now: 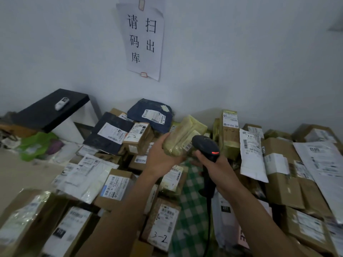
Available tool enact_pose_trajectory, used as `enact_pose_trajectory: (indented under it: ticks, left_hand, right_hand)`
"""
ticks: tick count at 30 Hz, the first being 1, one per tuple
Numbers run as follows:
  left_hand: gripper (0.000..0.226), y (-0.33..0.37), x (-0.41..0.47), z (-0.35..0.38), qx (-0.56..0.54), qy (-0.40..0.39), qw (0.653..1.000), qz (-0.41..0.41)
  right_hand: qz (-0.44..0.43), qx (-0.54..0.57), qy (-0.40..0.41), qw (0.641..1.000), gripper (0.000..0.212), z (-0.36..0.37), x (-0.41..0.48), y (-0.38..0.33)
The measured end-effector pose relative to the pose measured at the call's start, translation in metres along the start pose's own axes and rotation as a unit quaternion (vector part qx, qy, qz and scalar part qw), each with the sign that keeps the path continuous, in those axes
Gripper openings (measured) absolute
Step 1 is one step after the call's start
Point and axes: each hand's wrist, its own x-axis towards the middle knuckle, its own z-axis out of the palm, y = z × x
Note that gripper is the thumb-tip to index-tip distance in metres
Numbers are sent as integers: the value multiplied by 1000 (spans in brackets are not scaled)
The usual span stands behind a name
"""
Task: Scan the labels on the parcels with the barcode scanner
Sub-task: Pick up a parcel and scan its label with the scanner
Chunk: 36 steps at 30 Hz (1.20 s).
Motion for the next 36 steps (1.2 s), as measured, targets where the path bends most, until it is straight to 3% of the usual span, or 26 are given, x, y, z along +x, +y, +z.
enact_pose_trajectory:
  ticks: [8,13,17,23,26,29,33,36]
  left_hand:
    - [73,17,22,-35,155,-40,984,72]
    - [88,3,41,-47,252,-62,961,93]
    - [78,-9,51,-49,279,-78,950,115]
    - [83,-17,56,-49,293,-80,945,118]
    - [92,-18,58,-48,293,-80,946,113]
    - [77,-17,58,-45,271,-87,954,96]
    - [59,-21,49,-30,124,-27,992,3]
    - [58,-42,44,-10,35,13,997,-60]
  right_hand:
    - [-21,-183,-41,982,14,-9,-23,-9]
    - [-29,-238,-54,969,14,-1,-28,-13]
    - [-24,-252,-56,966,19,1,-29,-13]
    - [-28,-261,-77,962,15,0,-30,-14]
    - [-30,-265,-80,961,10,0,-30,-14]
    - [-26,-253,-76,964,10,-2,-28,-14]
    - [-21,-214,-37,976,14,-11,-21,-11]
    - [2,-193,-29,981,11,-20,-11,-8]
